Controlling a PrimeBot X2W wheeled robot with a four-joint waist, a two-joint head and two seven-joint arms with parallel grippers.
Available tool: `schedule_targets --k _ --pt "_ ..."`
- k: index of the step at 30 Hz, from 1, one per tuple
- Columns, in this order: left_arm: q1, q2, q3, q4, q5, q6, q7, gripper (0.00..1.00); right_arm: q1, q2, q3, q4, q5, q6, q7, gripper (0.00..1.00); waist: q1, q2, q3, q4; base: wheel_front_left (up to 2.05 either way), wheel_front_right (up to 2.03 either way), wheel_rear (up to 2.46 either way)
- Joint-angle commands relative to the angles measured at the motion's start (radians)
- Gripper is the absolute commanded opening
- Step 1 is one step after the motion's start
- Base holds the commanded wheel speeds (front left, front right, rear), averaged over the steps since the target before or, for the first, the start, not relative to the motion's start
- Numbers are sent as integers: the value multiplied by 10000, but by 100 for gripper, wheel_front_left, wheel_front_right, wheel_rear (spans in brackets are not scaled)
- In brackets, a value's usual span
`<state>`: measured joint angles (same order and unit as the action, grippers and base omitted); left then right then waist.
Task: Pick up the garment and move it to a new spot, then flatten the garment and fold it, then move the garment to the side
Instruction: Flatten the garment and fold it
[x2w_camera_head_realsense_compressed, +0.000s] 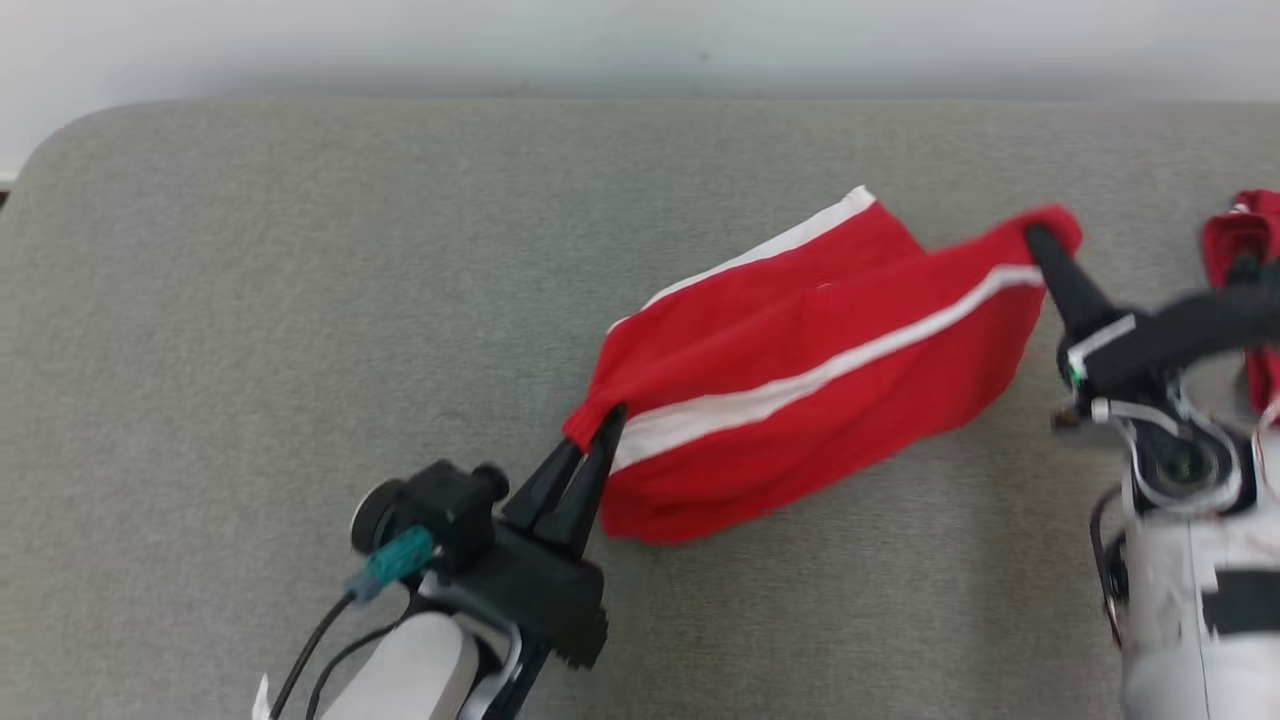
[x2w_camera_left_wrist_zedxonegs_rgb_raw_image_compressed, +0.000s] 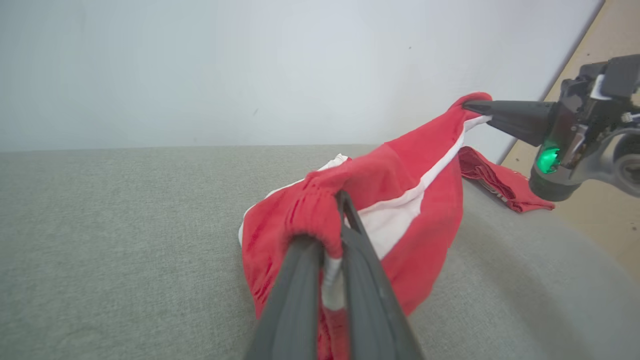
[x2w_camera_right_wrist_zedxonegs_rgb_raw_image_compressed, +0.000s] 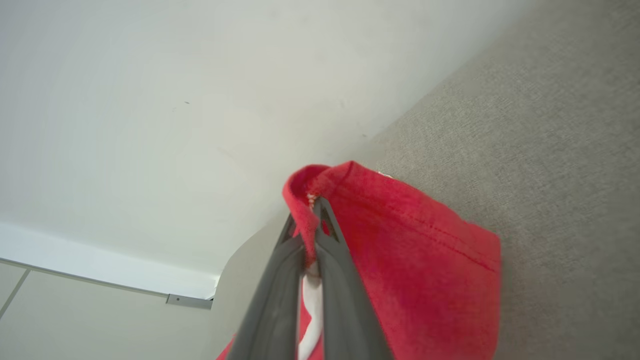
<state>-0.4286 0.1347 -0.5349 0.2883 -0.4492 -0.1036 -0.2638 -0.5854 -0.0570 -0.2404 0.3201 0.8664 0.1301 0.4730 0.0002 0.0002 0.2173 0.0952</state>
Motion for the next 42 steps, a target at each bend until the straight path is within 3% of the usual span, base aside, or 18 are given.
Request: schedule_targets --k 1,10,15,16,17,18,26,33,37,42 --pt "-276 -105 74 260 -122 -54 -2 0 -485 26 -20 370 -263 2 -111 0 -2 -2 239 339 0 0 0" --pt "-1815 -703 177 1959 -228 -249 -2 0 -3167 -340 -338 3809 -1969 1 -1306 0 -2 -2 711 848 0 0 0" --pt "-2375 -813 -78 2677 -299 -255 0 0 -3958 -512 11 5261 -2609 1 -1913 0 -2 -2 929 948 0 0 0" --pt "-2450 -818 -125 2777 -289 -254 -2 32 -4039 -544 82 5451 -2645 1 -2043 42 -2 -2 949 952 0 0 0" --pt "-2507 -825 -144 2843 -303 -247 -2 47 -4104 -549 138 5605 -2635 1 -2150 62 -2 -2 959 944 0 0 0" --pt "-2541 -833 -154 2900 -332 -249 -2 100 -4131 -555 196 5781 -2592 1 -2220 100 -2 -2 948 923 0 0 0" --pt "-2201 -833 -149 3037 -102 -254 -2 100 -3812 -851 1132 6022 -2255 1 -2557 100 -2 -2 586 766 0 0 0" --pt "-1028 -657 353 2944 175 -250 -2 100 -2562 -1703 2744 5252 -1870 1 -2989 100 -2 -2 -30 725 0 0 0" --pt "-293 -485 845 2288 385 -83 -2 100 -1901 -2156 3304 5024 -1468 1 -3283 100 -2 -2 -227 726 0 0 0" --pt "586 -348 1873 559 926 429 0 100 -1440 -2608 3881 5018 -1258 1 -3641 100 -2 -2 -205 854 0 0 0"
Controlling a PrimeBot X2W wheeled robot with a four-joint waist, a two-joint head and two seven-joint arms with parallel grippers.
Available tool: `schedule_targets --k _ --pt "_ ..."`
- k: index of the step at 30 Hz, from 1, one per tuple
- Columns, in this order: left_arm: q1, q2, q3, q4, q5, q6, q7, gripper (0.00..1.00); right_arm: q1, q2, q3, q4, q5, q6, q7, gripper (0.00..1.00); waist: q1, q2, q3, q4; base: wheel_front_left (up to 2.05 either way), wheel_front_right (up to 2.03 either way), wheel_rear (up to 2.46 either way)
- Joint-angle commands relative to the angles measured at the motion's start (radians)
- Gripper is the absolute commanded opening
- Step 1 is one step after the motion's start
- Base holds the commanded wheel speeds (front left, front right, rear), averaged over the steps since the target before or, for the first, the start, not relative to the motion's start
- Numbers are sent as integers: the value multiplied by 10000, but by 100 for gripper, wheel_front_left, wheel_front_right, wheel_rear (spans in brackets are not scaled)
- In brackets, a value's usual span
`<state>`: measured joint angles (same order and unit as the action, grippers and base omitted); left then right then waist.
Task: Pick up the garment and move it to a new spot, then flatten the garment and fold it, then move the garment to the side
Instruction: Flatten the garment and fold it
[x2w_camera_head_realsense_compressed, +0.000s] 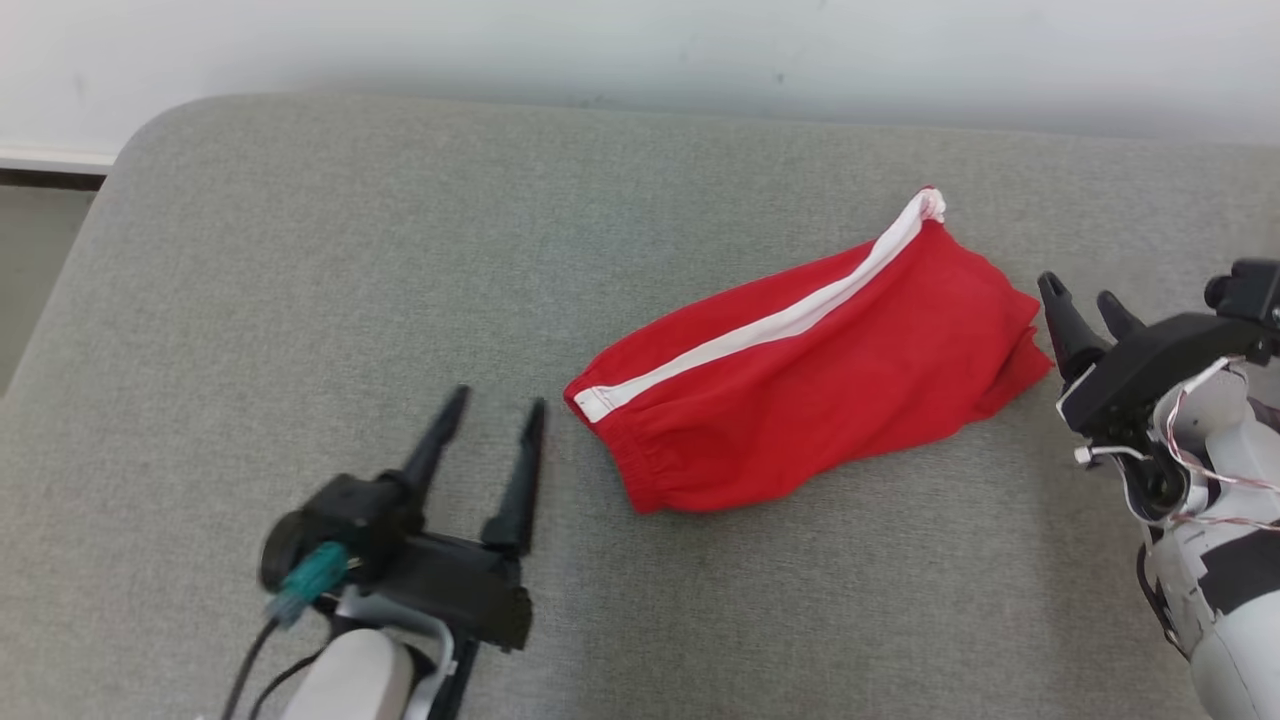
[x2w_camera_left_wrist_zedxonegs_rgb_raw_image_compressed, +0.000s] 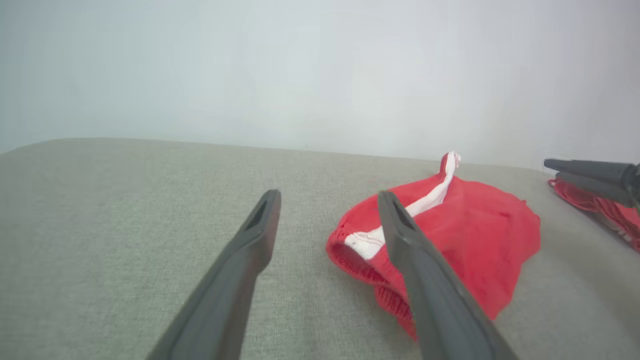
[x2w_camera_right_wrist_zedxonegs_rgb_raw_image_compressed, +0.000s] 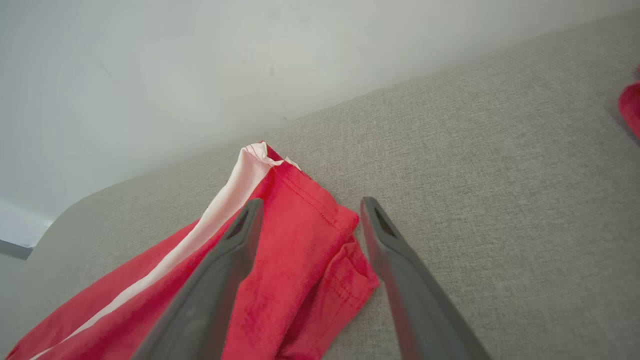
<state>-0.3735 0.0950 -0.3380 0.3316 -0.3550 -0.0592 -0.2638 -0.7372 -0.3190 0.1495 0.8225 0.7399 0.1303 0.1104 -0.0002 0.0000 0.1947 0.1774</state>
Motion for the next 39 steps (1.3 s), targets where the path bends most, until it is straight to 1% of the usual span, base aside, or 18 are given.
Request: schedule_targets --k 1,3,8,14,18,24,25,26,32,35,39 --pt "218 41 164 -225 155 82 -2 100 118 -81 62 34 60 -1 -82 100 2 0 40 84 0 0 0" --pt "523 6 656 -981 524 258 -2 100 175 -217 244 138 76 -1 -196 100 2 0 84 165 0 0 0" --pt "1228 -212 1702 -2337 1220 500 0 100 55 -453 475 635 168 -1 -554 100 2 0 246 423 0 0 0" --pt "1936 -404 2604 -3006 1632 588 -2 100 -268 -475 692 1490 108 -1 -914 100 2 0 413 664 0 0 0" --pt "2239 -445 2804 -3036 1607 524 -2 100 -484 -479 737 2129 115 -1 -1100 100 2 0 499 834 0 0 0" --pt "2421 -447 2594 -3026 1334 657 -2 100 -578 -292 979 2880 133 -1 -1097 100 2 0 512 956 0 0 0" --pt "2438 -448 2553 -3041 1301 679 -2 100 -570 -236 1010 2936 198 -1 -1061 48 2 0 505 947 0 0 0" --pt "2469 -449 2503 -3038 1285 711 -2 100 -543 -115 1091 2948 306 -1 -1066 0 2 0 458 878 0 0 0" --pt "2556 -444 2524 -2960 1411 714 -2 100 -302 0 1101 2662 837 -1 -1341 0 2 0 192 536 0 0 0" --pt "2631 -445 2633 -2833 1520 588 0 100 112 49 1176 2188 1310 -1 -1496 0 2 0 -47 267 0 0 0" --pt "2777 -444 2802 -2720 1628 449 -2 100 940 -145 1222 1325 2075 -1 -1633 0 2 0 -375 -142 0 0 0"
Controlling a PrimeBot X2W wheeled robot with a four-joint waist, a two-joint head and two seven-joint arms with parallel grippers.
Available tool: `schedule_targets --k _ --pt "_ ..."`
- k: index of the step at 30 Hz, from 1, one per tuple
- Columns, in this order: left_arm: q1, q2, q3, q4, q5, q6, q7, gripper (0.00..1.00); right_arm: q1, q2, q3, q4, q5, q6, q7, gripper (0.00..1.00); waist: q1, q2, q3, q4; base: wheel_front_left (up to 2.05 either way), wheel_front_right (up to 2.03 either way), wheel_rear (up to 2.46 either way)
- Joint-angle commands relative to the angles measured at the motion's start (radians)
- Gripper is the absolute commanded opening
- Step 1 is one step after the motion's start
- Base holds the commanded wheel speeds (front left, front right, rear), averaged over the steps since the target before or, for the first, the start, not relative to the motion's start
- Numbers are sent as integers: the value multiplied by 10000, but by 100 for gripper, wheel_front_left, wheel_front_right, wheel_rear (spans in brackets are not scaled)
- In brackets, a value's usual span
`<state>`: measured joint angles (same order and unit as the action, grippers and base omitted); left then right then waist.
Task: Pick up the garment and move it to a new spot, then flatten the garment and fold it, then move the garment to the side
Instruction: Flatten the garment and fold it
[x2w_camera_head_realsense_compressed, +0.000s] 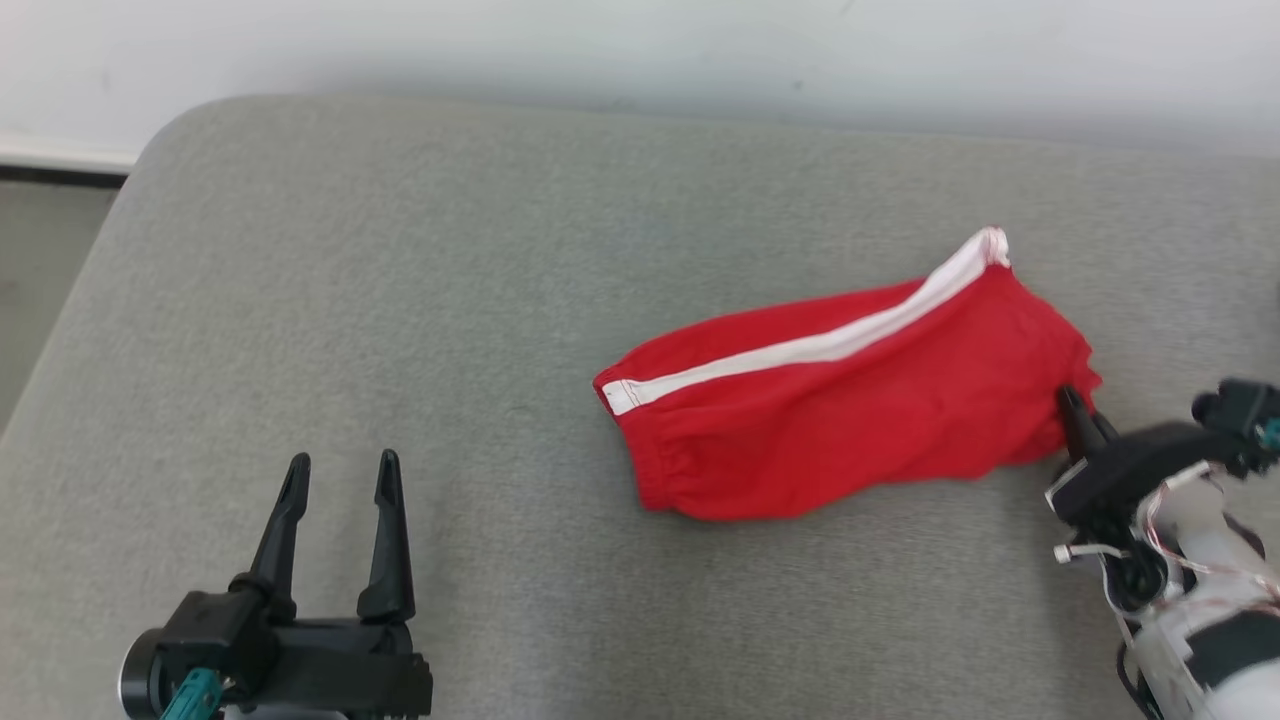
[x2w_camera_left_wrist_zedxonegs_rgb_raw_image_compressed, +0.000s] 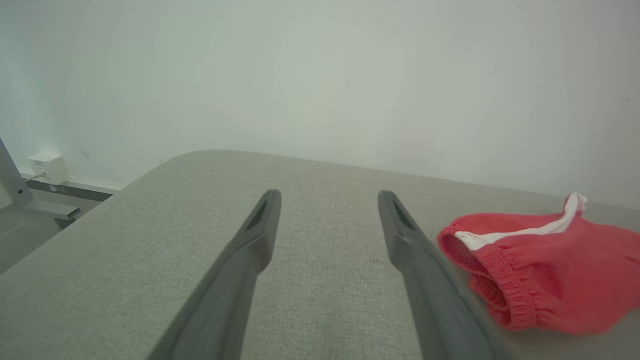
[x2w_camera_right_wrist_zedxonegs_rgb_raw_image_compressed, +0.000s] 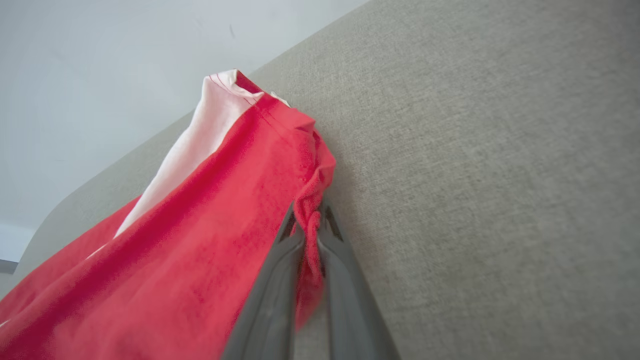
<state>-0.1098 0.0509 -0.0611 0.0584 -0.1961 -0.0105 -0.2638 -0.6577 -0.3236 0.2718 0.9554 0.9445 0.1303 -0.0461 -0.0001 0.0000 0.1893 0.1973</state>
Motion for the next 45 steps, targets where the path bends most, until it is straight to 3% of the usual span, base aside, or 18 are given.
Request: schedule_targets --k 1,8,15,21,33,45 --pt "206 -5 53 52 54 -81 0 100 396 -177 2 -233 232 -1 -95 0 1 0 -385 -424 0 0 0" --pt "462 1 405 144 201 -234 -2 100 2179 -837 -117 -1576 1295 -1 -361 0 1 0 -748 -954 0 0 0" --pt "738 -2 706 207 327 -382 -2 100 3385 -1298 -446 -2056 1907 -1 -526 0 1 0 -998 -1314 0 0 0" --pt "807 2 572 119 301 -224 -2 100 3451 -1118 -446 -2159 2033 -1 -618 0 1 0 -1072 -1452 0 0 0" --pt "985 0 748 75 418 -257 -2 100 3447 -869 447 -3802 1365 -1 -1223 0 1 0 -1306 -1584 0 0 0" --pt "962 -1 712 -16 377 -206 -2 100 4035 -468 2214 -6678 -194 -1 -1094 0 1 0 -1296 -1325 0 0 0"
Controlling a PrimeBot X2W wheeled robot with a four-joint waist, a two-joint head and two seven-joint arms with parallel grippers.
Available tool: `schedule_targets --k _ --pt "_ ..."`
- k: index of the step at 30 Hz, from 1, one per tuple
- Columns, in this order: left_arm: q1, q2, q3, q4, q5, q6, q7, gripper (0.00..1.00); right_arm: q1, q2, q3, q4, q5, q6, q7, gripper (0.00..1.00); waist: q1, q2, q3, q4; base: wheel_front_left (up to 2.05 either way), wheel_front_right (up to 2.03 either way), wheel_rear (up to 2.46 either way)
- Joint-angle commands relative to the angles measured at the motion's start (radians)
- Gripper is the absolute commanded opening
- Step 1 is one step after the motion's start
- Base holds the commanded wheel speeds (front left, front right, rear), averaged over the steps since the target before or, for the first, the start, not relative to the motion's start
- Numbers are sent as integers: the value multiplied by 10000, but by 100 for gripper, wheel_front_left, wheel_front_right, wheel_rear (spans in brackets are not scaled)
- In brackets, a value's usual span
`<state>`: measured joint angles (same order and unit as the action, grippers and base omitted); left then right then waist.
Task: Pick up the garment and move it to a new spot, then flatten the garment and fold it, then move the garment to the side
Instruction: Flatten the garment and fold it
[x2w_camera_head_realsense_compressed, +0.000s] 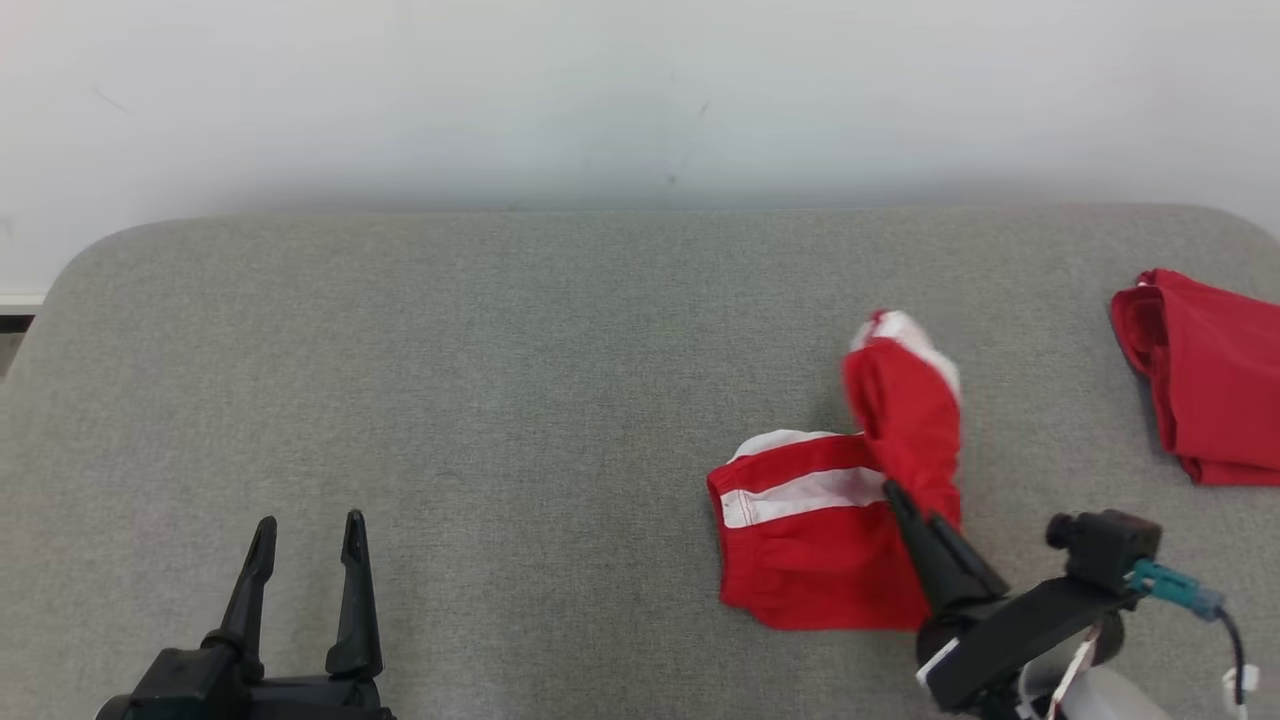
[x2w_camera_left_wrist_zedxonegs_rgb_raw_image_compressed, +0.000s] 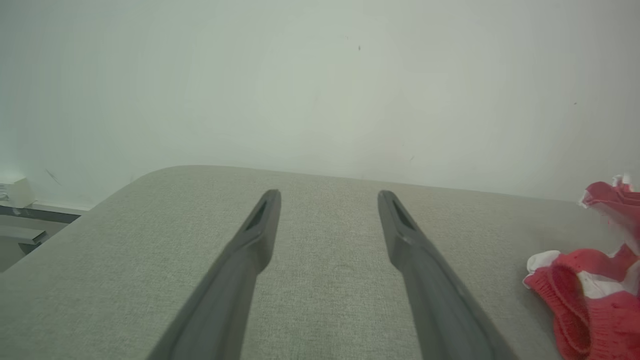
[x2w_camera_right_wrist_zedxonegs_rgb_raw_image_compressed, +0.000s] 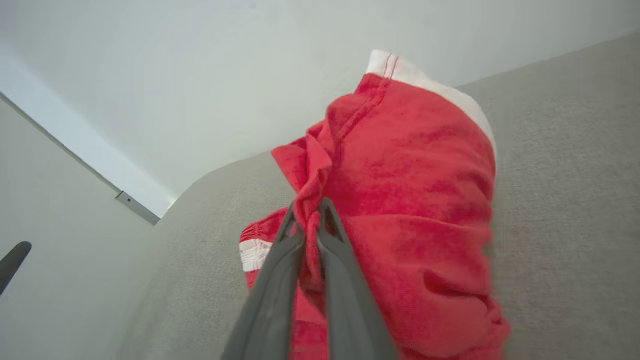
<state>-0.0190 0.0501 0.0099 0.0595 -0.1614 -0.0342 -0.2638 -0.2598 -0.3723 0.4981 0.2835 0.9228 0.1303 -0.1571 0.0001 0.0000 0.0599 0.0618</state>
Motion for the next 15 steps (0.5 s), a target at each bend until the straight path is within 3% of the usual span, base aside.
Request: schedule_targets --k 1,6,14,15 --pt "62 8 2 -32 21 34 -2 100 136 60 66 -91 -145 -1 46 0 -1 0 -4 66 0 0 0" --pt "65 6 -92 -24 -47 63 -2 100 494 362 732 -222 -659 -1 236 0 -1 0 20 296 0 0 0" --pt "-89 6 -313 23 -142 152 -2 100 597 670 1470 689 -1176 -1 15 0 -1 0 131 556 0 0 0" --pt "-105 8 -324 31 -153 160 0 100 547 699 1487 848 -1159 -1 -53 4 -1 0 145 555 0 0 0"
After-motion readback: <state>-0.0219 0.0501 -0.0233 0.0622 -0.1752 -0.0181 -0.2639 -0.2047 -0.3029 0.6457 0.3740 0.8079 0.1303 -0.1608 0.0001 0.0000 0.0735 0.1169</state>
